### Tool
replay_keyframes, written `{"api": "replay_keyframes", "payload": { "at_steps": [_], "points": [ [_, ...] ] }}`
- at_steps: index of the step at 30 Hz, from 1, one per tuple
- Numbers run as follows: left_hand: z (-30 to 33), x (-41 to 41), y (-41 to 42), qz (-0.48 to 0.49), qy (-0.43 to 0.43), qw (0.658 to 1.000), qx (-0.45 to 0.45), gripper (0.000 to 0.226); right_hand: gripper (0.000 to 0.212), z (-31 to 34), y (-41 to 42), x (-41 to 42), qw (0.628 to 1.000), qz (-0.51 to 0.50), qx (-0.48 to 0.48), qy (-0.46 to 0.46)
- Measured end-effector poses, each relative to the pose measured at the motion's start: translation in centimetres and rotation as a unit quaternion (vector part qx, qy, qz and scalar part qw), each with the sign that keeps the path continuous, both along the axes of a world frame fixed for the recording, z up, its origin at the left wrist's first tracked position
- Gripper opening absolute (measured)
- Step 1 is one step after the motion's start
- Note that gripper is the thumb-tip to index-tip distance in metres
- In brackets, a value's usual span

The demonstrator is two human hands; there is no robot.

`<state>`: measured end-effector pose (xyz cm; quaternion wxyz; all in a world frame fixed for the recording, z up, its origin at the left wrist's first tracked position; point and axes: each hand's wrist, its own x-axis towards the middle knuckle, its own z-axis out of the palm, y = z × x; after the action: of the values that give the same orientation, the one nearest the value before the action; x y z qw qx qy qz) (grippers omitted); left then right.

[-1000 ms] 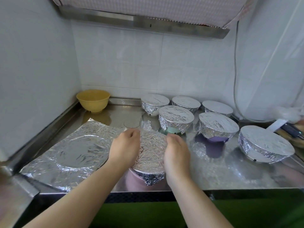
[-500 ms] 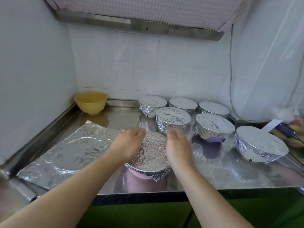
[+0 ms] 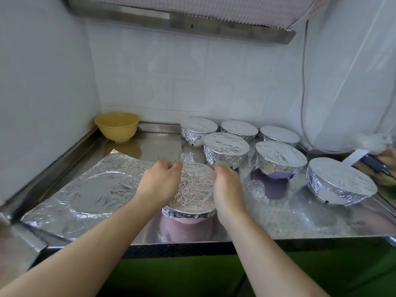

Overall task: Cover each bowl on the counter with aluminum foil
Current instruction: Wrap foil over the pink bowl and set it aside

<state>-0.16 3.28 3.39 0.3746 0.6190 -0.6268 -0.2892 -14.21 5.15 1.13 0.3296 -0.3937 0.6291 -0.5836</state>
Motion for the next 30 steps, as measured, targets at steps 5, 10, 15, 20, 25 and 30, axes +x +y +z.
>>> {"api": "replay_keyframes", "payload": {
  "at_steps": [5,10,15,20,25,30],
  "points": [
    [-1.3,-0.2,-0.4,-0.004,0.029,1.000,-0.012,0.027,0.021,-0.7,0.6,-0.3,0.998,-0.024,-0.046,-0.045],
    [-2.3,-0.6,0.6,0.046,0.180,0.983,0.005,0.025,0.021,-1.9,1.2,1.1,0.987,-0.062,-0.065,-0.137],
    [-3.7,-0.6,-0.4,0.058,0.356,0.930,0.067,0.046,0.025,-1.5,0.5,1.4,0.961,-0.086,-0.059,-0.257],
    [-5.4,-0.9,-1.0,0.041,0.502,0.859,0.094,0.055,0.018,-2.1,0.1,0.8,0.947,-0.075,-0.067,-0.304],
    [-8.5,-1.4,-1.0,0.056,0.568,0.813,0.114,0.074,0.022,-2.8,0.1,0.8,0.947,-0.064,-0.078,-0.306],
    [-9.2,-1.6,-1.0,0.072,0.573,0.812,0.089,0.064,0.020,-3.0,0.0,0.7,0.941,-0.068,-0.085,-0.320]
  ]
}}
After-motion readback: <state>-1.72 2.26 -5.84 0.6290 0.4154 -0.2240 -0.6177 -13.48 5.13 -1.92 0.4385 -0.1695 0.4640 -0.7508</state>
